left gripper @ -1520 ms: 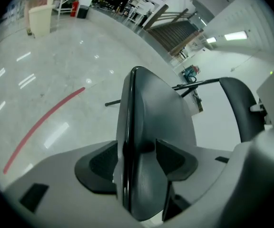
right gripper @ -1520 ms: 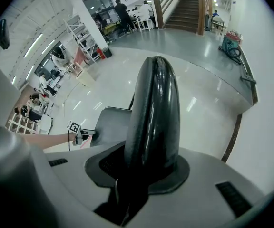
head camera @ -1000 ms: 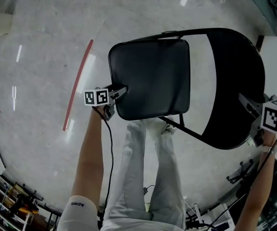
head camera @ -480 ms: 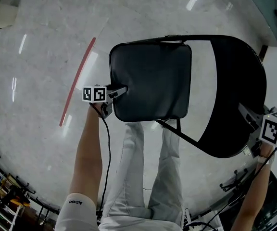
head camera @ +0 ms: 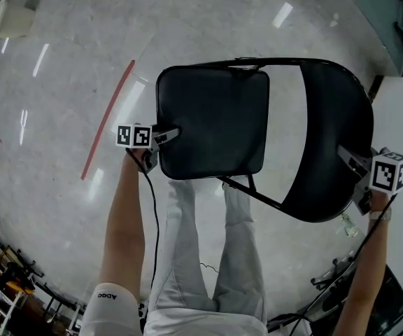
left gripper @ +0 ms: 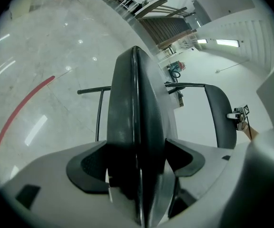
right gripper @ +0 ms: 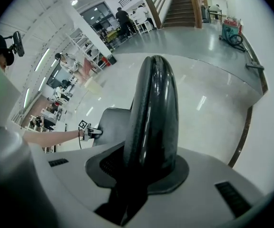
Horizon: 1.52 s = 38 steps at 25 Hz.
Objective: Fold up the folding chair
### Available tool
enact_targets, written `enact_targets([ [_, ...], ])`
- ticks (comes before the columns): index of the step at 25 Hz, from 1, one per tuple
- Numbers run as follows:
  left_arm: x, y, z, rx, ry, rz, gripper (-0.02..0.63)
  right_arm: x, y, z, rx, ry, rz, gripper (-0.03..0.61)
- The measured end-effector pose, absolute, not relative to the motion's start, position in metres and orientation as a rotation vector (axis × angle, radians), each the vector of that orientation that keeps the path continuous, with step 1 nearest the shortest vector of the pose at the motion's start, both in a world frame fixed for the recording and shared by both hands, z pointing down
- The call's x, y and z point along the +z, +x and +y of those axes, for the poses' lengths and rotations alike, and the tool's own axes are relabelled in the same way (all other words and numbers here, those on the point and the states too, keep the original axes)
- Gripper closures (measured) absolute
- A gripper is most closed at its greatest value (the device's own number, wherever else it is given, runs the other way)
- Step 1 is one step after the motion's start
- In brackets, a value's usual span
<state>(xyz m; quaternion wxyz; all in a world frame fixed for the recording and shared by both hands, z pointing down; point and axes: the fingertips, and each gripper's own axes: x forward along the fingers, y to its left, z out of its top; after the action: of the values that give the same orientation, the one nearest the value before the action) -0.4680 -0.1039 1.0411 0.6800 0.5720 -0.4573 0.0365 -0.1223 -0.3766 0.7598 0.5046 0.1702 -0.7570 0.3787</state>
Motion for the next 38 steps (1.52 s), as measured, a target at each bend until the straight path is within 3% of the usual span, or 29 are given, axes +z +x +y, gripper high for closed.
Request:
enact_targets([
  [15,0.965,-0.353,-0.188,0.152,1.355,-0.919,0.241,0.793,0.032,-0.481,1.141,0.295,-1.879,0.446],
  [21,0.953,-0.316,-0.212,-0.004,1.301,-0.971,0.241,0.816,0.076,-0.507,1.18,0.302,-1.869,0.414],
  [25,0.949,-0.303,-0.222,0.001,1.283,-1.032,0.247,0.823,0.091,-0.517,1.146,0.311,-1.887,0.403],
  [27,0.95,-0.302,-0.223,0.063,1.293,-1.06,0.286,0.823,0.09,-0.517,1.126,0.312,-1.895,0.405],
  [38,0.928,-0.271,-0.24,0.212,1.216,-1.153,0.291,0.779,0.093,-0.518,0.976,0.382,-1.875,0.408],
])
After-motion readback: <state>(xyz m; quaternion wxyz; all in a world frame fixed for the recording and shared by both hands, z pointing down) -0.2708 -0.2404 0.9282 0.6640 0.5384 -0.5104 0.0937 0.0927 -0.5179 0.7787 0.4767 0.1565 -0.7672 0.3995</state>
